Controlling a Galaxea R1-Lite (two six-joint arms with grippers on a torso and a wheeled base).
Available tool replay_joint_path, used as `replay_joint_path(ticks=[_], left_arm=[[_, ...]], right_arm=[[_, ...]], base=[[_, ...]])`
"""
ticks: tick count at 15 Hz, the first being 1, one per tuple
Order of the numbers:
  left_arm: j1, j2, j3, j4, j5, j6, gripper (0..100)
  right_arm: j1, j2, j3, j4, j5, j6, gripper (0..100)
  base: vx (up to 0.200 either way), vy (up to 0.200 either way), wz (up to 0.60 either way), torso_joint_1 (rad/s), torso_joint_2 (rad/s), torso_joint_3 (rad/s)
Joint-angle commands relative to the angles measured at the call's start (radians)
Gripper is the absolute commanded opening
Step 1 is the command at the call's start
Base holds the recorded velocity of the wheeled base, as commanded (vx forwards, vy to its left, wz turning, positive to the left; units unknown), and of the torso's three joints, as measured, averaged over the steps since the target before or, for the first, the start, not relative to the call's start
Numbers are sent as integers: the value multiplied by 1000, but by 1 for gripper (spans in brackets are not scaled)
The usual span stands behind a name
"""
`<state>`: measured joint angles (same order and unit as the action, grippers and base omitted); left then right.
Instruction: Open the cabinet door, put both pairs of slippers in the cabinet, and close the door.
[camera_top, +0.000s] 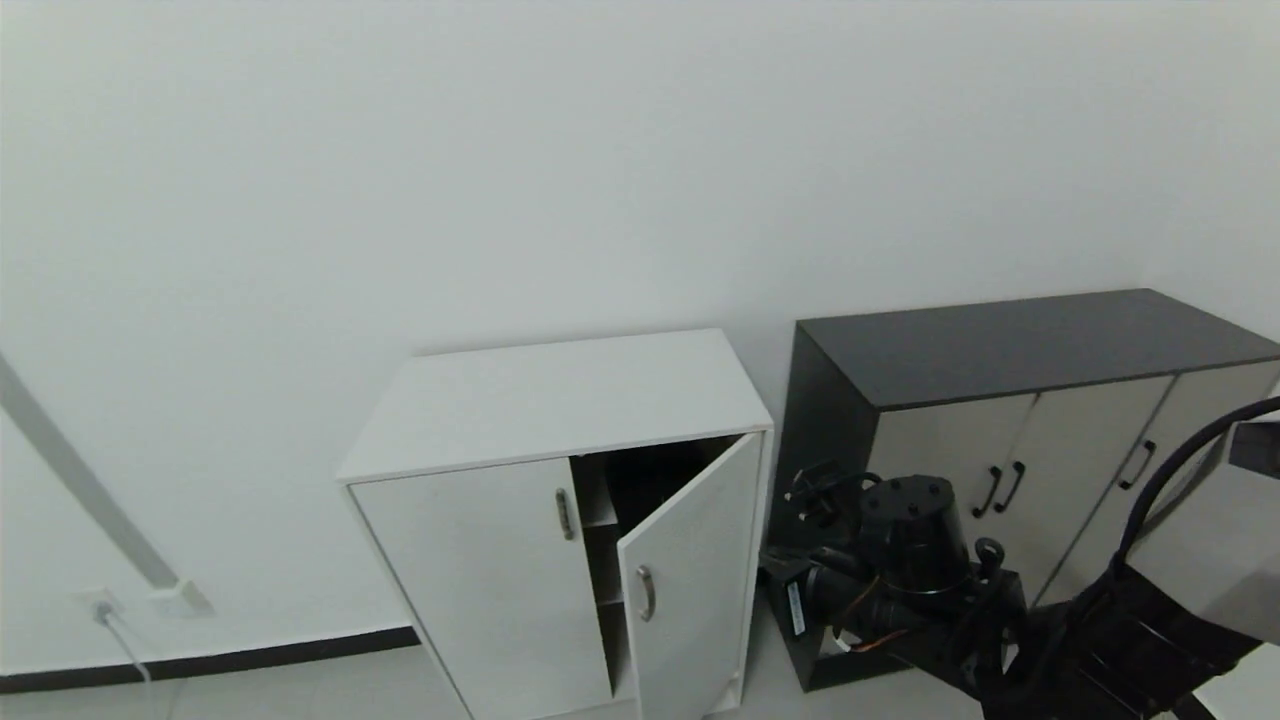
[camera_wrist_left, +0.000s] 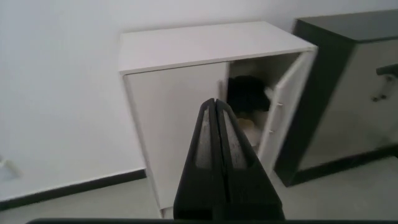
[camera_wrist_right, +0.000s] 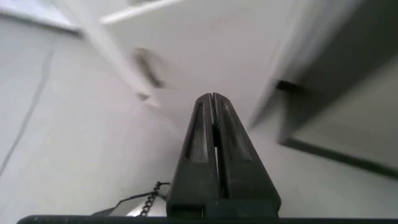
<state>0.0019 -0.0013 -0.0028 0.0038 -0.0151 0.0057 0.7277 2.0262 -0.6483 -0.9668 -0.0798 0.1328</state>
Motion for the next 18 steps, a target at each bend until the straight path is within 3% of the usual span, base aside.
replay_joint_path(ticks=[1, 9, 18], left_arm=[[1, 1, 0, -1, 0, 0, 0], [1, 1, 0, -1, 0, 0, 0], [1, 1, 0, 1, -2, 0, 0]], right_arm=[[1, 3, 9, -10, 6, -1, 0], [-1, 26, 98, -107, 12, -44, 0], [39, 45, 458, -458, 15, -74, 0]], base=[[0, 0, 0, 0, 0, 0], [0, 0, 0, 0, 0, 0], [22, 0, 0, 0, 1, 0]])
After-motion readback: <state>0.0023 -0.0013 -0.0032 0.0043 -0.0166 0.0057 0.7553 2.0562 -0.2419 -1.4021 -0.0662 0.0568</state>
